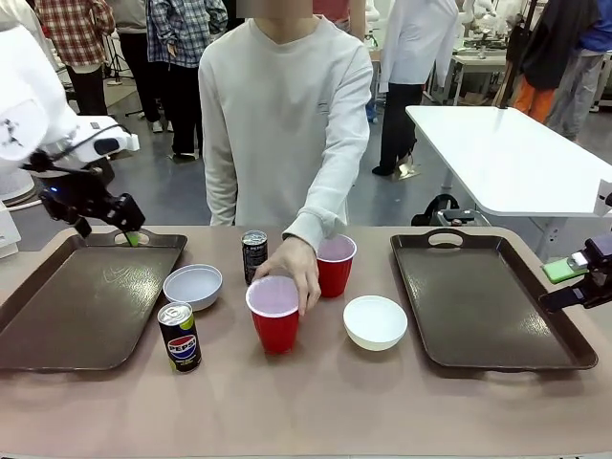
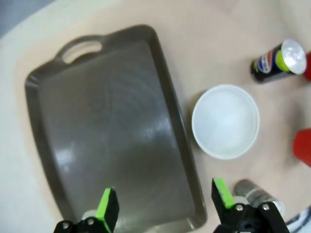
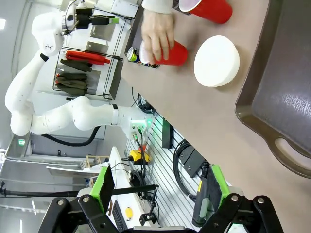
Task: Prepare tableware on both trays.
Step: Pick up a Picnic Bowl from the table and place it on a Handle tray.
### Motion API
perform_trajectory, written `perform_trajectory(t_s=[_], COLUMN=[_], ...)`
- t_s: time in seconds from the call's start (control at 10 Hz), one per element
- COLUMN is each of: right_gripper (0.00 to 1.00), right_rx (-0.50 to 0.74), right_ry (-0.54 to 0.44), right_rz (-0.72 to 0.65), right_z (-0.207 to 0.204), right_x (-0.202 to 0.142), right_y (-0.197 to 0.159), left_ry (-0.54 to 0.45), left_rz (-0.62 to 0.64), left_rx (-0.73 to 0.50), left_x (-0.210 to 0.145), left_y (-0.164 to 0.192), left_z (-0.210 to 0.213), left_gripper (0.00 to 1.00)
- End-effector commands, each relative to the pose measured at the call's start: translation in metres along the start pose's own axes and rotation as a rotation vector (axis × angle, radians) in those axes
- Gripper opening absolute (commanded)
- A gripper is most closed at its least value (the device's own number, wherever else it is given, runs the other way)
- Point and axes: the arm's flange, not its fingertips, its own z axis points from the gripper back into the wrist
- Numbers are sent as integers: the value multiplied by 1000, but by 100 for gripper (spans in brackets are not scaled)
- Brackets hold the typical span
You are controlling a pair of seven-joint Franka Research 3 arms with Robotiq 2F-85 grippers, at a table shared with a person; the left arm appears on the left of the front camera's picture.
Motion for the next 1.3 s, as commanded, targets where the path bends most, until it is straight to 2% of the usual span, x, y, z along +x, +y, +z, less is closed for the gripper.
perform_trajectory(t_s=[0.0, 0.4, 0.7, 1.2], right_gripper=[100, 100, 100, 100], right_rx=[28, 28, 28, 28], right_ry=[-16, -16, -16, -16], right_rz=[9, 9, 9, 9], right_z=[0, 0, 0, 0], right_x=[3, 3, 3, 3], right_y=[-1, -1, -1, -1], left_ry=[16, 8, 91, 130], left_rz=[-19, -5, -44, -64], left_rx=[7, -8, -75, -61], left_x=[-7, -3, 43, 49], left_y=[3, 2, -13, -15], left_z=[16, 7, -57, -110], left_gripper=[100, 100, 100, 100])
